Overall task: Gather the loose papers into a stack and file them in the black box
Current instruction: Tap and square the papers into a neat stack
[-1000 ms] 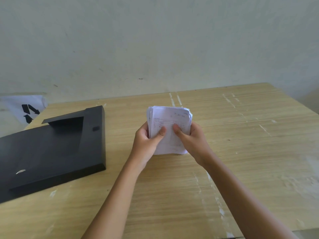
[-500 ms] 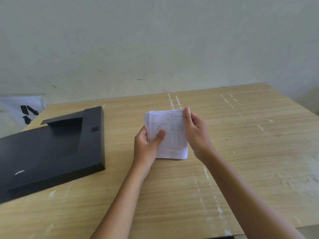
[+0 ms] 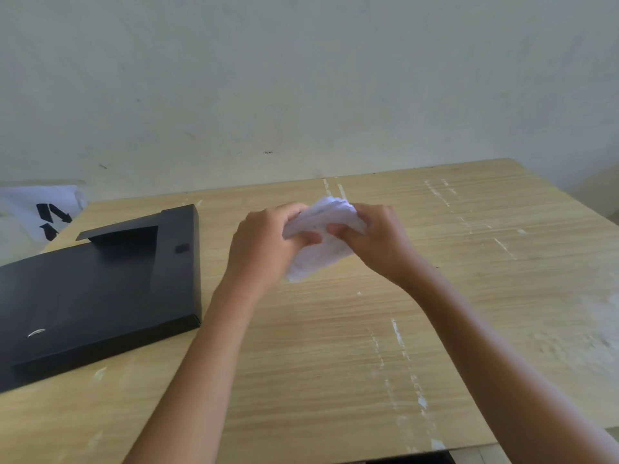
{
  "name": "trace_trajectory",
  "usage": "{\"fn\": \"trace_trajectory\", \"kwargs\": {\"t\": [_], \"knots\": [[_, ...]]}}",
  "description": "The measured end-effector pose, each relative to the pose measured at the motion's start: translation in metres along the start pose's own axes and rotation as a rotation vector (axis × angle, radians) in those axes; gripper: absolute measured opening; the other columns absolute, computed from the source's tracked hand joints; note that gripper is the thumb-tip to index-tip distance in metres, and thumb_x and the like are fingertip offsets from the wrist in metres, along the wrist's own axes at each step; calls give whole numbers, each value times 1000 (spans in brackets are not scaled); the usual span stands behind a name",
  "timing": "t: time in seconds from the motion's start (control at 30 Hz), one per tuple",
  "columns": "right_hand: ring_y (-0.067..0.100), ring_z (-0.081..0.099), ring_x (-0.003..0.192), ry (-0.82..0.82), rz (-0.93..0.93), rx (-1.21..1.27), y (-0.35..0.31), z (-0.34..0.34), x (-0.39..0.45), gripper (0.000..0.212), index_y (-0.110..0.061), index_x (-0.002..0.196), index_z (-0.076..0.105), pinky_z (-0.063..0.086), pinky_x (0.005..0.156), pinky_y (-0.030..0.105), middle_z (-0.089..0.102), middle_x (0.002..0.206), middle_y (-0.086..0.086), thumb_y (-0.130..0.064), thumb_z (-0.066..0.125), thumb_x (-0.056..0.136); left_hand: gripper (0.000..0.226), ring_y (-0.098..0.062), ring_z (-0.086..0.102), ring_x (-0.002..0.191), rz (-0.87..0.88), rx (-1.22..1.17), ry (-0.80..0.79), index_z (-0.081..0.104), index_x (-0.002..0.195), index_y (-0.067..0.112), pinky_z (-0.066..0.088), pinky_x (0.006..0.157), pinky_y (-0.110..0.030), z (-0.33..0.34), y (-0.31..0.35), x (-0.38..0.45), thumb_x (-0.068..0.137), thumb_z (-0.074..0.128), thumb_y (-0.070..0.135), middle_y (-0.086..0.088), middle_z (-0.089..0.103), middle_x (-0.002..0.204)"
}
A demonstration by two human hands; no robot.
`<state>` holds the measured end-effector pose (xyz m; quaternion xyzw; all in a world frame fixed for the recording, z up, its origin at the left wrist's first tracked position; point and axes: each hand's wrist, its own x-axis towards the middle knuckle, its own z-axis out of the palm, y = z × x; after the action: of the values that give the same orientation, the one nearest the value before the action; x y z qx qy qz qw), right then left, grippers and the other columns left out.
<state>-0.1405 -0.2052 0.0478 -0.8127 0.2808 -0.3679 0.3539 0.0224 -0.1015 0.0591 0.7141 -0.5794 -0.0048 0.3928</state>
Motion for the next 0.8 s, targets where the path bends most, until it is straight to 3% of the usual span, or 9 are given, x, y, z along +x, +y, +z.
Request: {"fn": "trace_trajectory", "kwargs": {"t": [0.1,0.17,0.23,0.3,0.37,0.43,0.57,0.67,0.8], "knots": [[10,54,65,127,125,179,18,9,-9,11,-12,84,71,41,59,28,64,72,1,-18,69,92,36,-2,67,80,-9,-40,63,66,107,43,55,67,-29,-8,-2,1,75,83,41,22,73,87],[12,54,68,173,227,277,30,15,-16,19,-3,87,69,42,61,31,62,75,3,-21,67,94,52,6,65,91,-101,-221,117,59,121,43,55,77,-24,0,-8,-5,77,86,35,22,71,97],[8,57,67,189,296,368,37,23,-23,17,-7,88,69,44,61,29,64,78,1,-22,67,95,61,12,63,87,-251,-479,129,50,135,32,51,73,-12,17,-14,-13,83,83,27,19,66,99],[0,59,63,176,320,402,42,29,-30,11,-19,84,67,46,56,21,66,78,-3,-21,67,95,51,4,69,91,-374,-604,137,54,131,20,55,76,-17,35,-27,-20,87,80,24,7,71,107],[-5,60,61,150,323,375,46,34,-35,11,-24,84,65,47,52,16,67,78,-6,-21,69,93,25,-10,72,92,-380,-567,156,64,111,17,56,77,-28,49,-39,-26,90,77,22,0,75,101],[-6,60,59,145,305,304,50,36,-38,14,-26,81,63,45,52,13,66,73,-12,-20,71,92,14,-9,69,85,-364,-572,181,64,101,17,54,77,-27,58,-43,-33,92,74,18,-3,74,96],[-4,45,45,241,278,183,48,44,-38,34,-28,65,53,34,47,11,50,50,-17,-15,75,87,19,0,64,88,-326,-541,225,58,113,15,48,80,-19,71,-44,-45,97,67,19,5,69,98],[-7,49,49,365,222,126,44,49,-41,26,-26,73,57,36,51,9,57,52,-21,-15,76,86,22,-3,53,65,-269,-423,288,52,118,19,42,63,-21,75,-43,-49,100,63,23,9,57,78],[-7,51,53,473,159,120,41,50,-47,23,-30,85,59,36,54,8,58,59,-35,-14,76,87,15,-14,39,48,-197,-339,405,54,104,32,34,47,-27,77,-32,-53,97,67,29,6,46,56]]}}
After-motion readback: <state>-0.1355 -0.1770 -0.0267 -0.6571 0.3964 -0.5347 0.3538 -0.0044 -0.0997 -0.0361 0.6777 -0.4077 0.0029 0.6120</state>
